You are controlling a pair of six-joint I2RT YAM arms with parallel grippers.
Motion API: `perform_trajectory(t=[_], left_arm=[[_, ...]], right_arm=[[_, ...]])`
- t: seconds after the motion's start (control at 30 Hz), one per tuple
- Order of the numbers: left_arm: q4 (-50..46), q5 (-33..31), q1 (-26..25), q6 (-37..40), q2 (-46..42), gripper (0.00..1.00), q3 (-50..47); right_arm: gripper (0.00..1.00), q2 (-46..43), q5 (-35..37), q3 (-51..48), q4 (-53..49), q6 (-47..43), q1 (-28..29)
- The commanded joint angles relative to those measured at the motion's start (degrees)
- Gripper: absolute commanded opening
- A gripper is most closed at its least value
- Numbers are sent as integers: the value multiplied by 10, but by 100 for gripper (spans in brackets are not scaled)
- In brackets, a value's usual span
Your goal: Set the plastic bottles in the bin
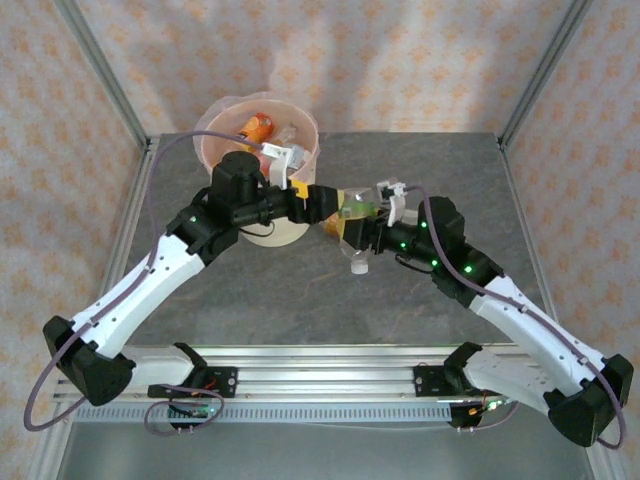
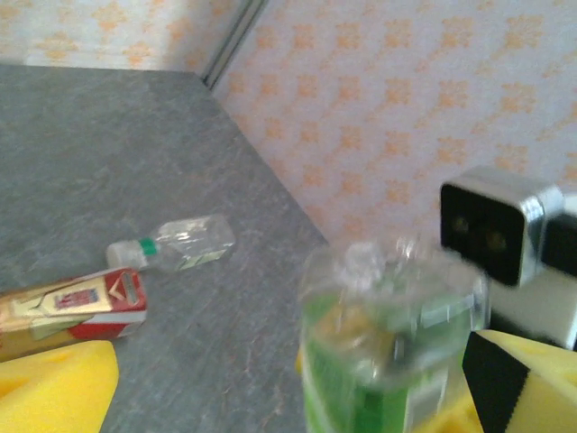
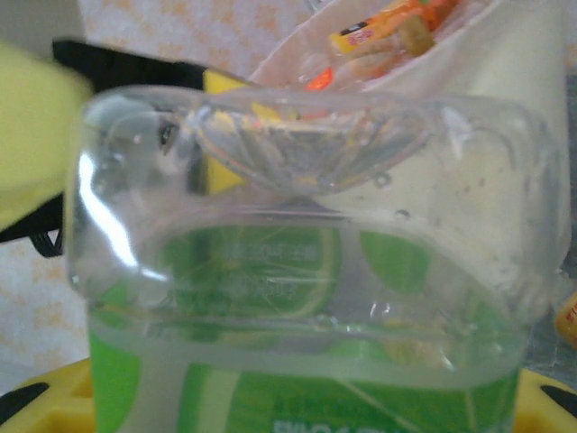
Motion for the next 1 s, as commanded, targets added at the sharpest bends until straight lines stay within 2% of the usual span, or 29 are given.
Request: perform_trajectory(t=[0.0, 0.1, 0.33, 0.63, 0.97], left_arm=[[-11, 3, -6, -27, 4, 99, 25], [1, 11, -8, -47, 6, 96, 24], [-10, 28, -32, -37, 22, 95, 51], [-22, 34, -39, -44, 47, 77, 57], [-25, 53, -41, -61, 49, 77, 44]], right_arm=[[45, 6, 22, 28, -16, -62, 8], [45, 11, 25, 37, -22, -69, 10], [45, 26, 28, 47, -25, -71, 12], [45, 26, 36, 51, -17, -67, 14], [45, 33, 40, 53, 9, -60, 14]])
